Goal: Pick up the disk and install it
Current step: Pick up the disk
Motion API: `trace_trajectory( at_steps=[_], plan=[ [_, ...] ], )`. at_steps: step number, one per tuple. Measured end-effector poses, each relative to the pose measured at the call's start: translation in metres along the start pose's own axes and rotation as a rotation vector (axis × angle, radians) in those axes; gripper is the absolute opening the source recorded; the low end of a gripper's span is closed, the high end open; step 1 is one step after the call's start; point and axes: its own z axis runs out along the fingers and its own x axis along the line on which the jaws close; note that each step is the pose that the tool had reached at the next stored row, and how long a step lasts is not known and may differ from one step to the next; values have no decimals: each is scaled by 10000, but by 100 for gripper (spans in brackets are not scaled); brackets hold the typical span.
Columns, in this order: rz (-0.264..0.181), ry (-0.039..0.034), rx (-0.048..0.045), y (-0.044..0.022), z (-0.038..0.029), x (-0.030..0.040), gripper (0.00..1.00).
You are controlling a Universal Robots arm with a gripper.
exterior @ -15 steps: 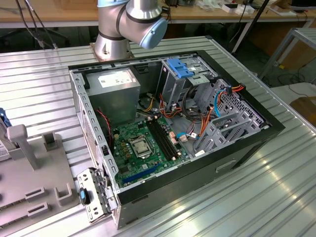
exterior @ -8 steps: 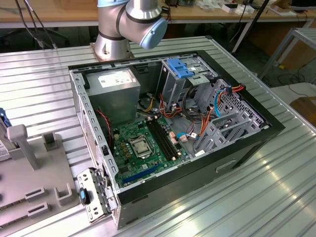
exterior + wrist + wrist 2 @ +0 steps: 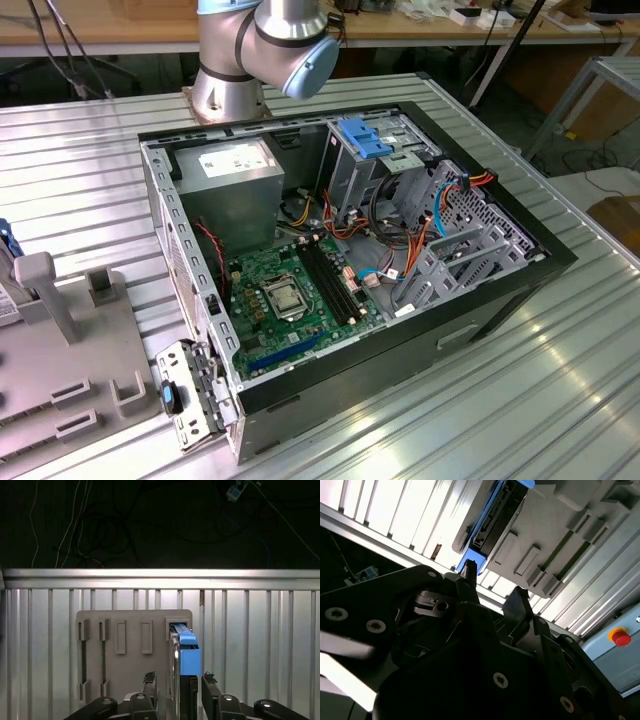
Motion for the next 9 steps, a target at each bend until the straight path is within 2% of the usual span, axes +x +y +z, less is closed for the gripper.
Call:
trace_trajectory(
  at_steps=[9],
  plan=[
    [-42,1,2,6,137,-59,48]
  ],
)
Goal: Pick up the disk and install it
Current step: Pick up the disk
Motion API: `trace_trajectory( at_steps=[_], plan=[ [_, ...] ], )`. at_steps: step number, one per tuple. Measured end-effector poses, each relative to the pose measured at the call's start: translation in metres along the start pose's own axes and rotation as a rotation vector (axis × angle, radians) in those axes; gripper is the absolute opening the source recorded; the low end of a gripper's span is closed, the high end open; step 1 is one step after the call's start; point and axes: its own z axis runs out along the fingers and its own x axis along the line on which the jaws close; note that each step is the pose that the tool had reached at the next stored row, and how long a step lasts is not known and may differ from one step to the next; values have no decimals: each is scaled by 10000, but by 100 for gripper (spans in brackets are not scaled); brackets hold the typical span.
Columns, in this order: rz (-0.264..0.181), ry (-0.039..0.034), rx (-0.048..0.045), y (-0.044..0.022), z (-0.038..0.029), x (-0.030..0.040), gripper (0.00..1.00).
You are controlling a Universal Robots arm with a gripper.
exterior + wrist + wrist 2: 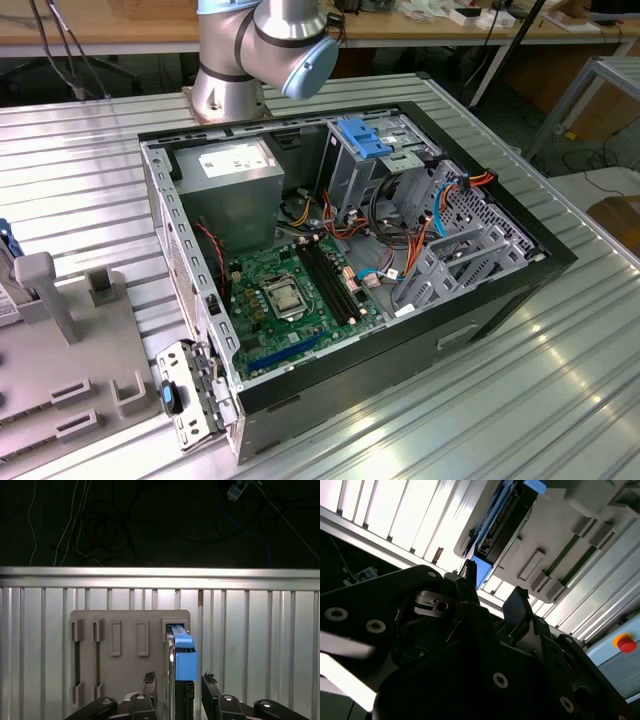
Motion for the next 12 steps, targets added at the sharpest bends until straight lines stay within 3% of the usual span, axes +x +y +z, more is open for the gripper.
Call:
trace_trajectory(
  at_steps=[12],
  plan=[
    [1,6,1,11,191,-13,48]
  ],
)
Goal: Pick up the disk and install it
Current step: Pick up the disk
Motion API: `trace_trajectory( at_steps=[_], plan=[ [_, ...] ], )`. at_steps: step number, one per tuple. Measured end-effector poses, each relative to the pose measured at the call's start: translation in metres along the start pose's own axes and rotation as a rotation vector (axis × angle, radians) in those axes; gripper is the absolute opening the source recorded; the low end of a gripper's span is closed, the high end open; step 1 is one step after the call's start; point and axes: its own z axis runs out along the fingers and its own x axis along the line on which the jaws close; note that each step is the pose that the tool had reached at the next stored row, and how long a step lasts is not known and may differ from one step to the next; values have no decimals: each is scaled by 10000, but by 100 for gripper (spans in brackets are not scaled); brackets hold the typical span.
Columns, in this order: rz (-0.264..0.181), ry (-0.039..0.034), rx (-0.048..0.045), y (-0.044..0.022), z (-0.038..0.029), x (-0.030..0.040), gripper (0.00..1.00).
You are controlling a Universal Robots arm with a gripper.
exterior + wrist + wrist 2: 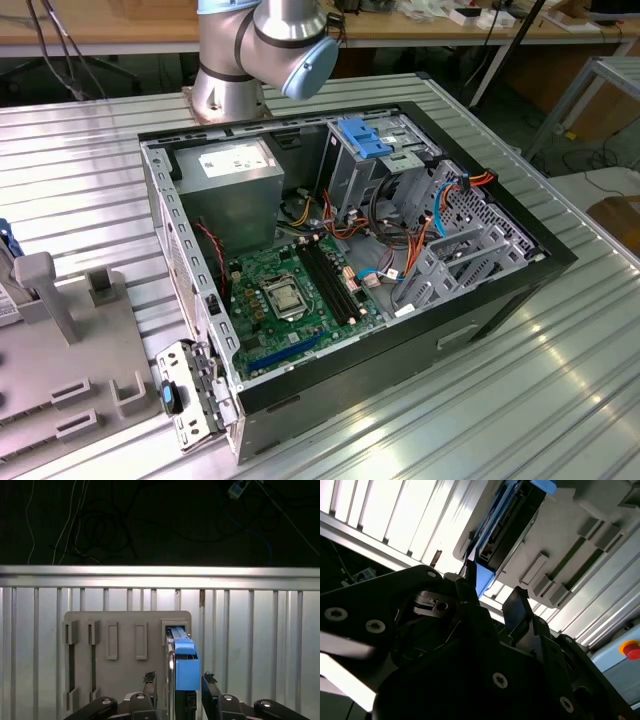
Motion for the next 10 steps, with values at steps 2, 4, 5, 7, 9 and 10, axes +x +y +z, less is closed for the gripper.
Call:
trace_trajectory(
  at_steps=[2,4,5,7,9,10],
  plan=[
    [1,0,0,1,38,-7,48],
    [0,1,0,2,75,-13,48],
    [0,1,-1,5,84,-15,48],
    [0,2,-3,6,84,-15,48],
    [0,0,-1,7,87,-16,48],
    [0,-1,2,7,88,-17,48]
  ],
)
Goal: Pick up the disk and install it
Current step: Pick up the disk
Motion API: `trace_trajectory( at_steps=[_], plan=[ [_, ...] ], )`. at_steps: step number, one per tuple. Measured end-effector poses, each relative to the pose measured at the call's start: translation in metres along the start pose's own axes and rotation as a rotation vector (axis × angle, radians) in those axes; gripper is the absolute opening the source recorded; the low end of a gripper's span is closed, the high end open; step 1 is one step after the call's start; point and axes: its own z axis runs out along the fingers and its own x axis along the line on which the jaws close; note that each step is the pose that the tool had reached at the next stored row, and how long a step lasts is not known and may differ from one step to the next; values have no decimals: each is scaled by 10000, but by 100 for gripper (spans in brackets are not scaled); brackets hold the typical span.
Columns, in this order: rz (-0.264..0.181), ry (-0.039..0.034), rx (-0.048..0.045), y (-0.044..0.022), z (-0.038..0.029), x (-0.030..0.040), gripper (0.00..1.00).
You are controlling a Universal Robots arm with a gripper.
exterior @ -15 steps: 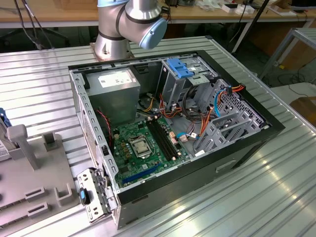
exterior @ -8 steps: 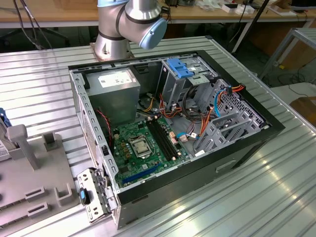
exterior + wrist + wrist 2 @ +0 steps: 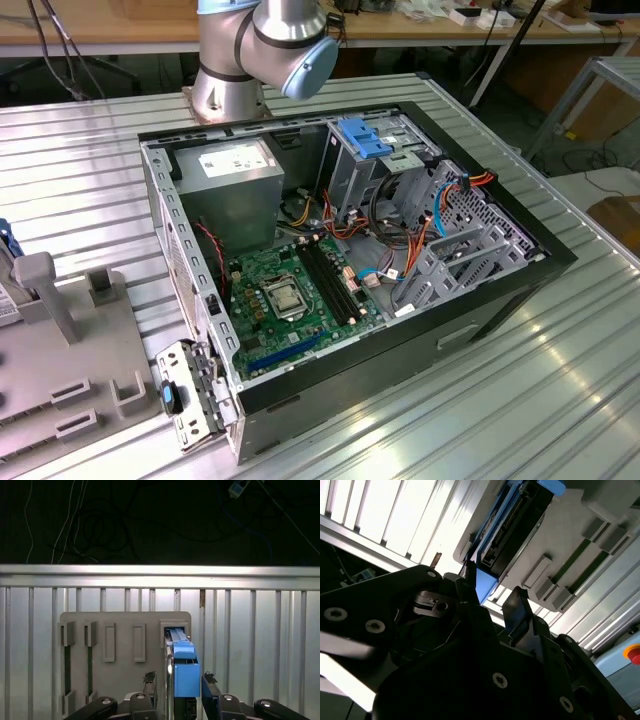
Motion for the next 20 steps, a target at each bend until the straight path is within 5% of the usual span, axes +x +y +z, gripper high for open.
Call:
trace_trajectory(
  at_steps=[8,20],
  plan=[
    [0,1,-3,1,5,-47,56],
    [-1,1,-2,48,130,-63,56]
  ],
)
